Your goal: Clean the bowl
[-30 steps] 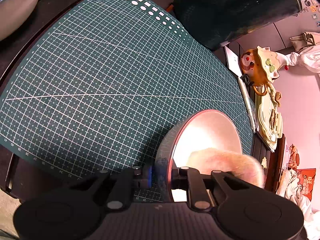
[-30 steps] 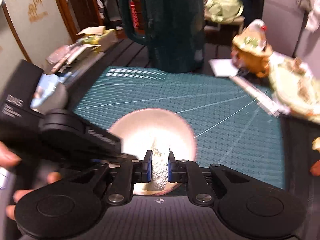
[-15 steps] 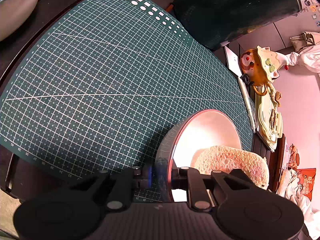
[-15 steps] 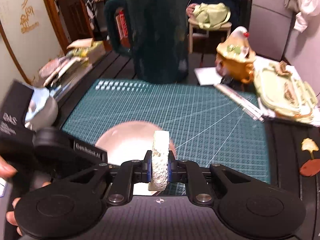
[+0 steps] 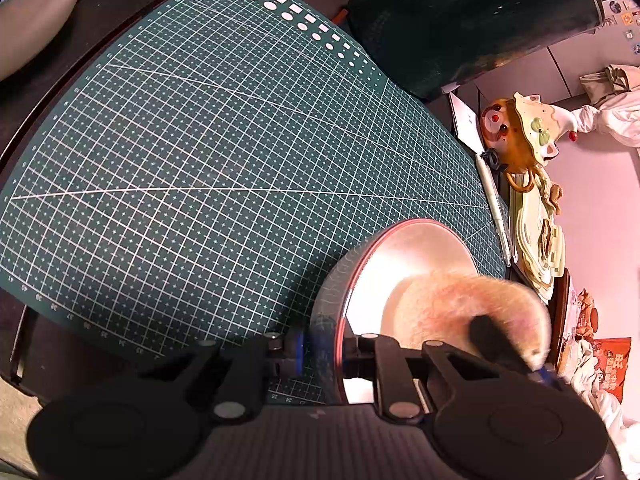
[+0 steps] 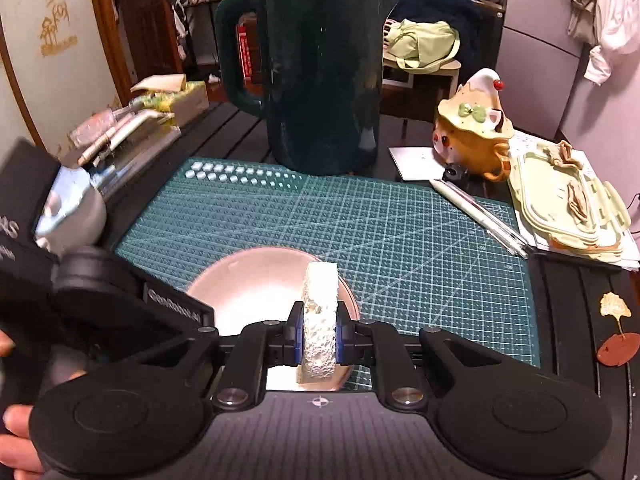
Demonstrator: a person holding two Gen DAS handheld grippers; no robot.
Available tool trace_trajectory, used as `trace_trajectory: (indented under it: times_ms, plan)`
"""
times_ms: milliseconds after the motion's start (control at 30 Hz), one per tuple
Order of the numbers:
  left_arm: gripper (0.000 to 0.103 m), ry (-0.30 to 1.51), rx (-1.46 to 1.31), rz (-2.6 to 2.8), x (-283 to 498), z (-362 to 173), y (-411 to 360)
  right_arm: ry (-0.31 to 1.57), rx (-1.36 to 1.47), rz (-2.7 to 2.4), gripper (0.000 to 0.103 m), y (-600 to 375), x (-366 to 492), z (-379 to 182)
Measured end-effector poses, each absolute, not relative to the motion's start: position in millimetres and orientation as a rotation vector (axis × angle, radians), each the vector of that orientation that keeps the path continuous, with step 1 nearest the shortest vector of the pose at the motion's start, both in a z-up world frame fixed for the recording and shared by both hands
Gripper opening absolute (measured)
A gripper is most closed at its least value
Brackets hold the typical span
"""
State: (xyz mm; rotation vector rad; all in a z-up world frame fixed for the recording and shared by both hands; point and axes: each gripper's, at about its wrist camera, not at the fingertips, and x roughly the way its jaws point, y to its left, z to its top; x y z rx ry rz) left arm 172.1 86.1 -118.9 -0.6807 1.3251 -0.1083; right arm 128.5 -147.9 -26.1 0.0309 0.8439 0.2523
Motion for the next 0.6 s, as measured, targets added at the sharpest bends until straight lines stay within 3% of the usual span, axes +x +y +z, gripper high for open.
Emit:
trace_trajectory:
  times_ms: [600]
  plan:
    - [0.016,1.323,-0.682,-0.111,173.1,-118.0,83.6,0.925,0.087,0.296,0.013,-144.3,137.7,-47.1]
